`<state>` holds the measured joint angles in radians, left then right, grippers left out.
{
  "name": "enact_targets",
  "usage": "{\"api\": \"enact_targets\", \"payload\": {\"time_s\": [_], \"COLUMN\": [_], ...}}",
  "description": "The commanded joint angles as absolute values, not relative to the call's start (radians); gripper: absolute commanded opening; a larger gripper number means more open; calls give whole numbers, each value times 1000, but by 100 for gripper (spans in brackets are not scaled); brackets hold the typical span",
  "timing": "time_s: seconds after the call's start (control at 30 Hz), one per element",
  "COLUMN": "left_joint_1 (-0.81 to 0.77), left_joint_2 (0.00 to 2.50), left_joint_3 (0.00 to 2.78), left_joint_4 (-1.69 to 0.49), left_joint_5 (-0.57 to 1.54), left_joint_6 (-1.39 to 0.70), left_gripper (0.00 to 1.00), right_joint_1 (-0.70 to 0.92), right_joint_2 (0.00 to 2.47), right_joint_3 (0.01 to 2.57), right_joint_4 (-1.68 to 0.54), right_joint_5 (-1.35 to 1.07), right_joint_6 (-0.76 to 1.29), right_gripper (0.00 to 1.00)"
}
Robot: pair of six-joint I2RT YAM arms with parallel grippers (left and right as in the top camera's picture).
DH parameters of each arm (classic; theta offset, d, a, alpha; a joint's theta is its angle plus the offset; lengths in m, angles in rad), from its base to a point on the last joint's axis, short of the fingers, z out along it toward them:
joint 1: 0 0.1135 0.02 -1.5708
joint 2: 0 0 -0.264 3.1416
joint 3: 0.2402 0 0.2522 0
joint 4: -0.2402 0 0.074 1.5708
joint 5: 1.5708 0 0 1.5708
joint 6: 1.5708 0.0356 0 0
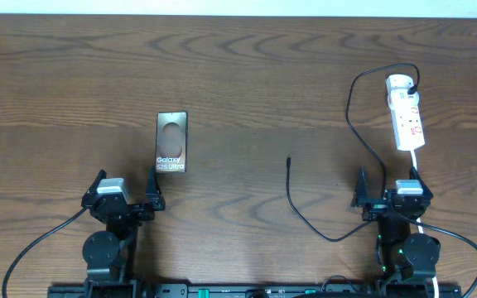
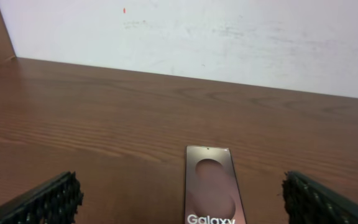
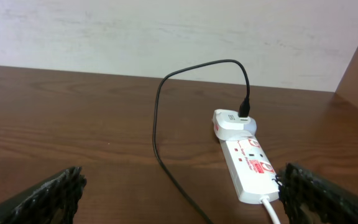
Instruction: Plug charger to phone and switch on socket
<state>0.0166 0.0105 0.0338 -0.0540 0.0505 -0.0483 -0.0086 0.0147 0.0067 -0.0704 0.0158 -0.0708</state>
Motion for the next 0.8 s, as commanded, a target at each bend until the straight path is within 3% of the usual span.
{"api": "enact_targets", "payload": {"time_s": [0.0, 0.33, 0.6, 0.77], "left_joint_1": [14, 14, 14, 14], "left_joint_2": [5, 142, 607, 954], "left_joint_3": [15, 200, 549, 870], "left_joint_4": [-67, -96, -167, -364], "left_joint_5": [50, 50, 151, 207], "left_joint_6": [-49, -103, -102, -102], "left_gripper": [99, 98, 98, 98], "right_joint_1": [7, 7, 7, 7], "right_joint_2": [6, 6, 6, 6], "right_joint_3": [6, 6, 6, 6], "right_joint_4": [-75, -75, -75, -75], "right_joint_5": [27, 27, 27, 27], "right_joint_6": [-84, -84, -84, -84], "right_gripper": [99, 99, 99, 99]}}
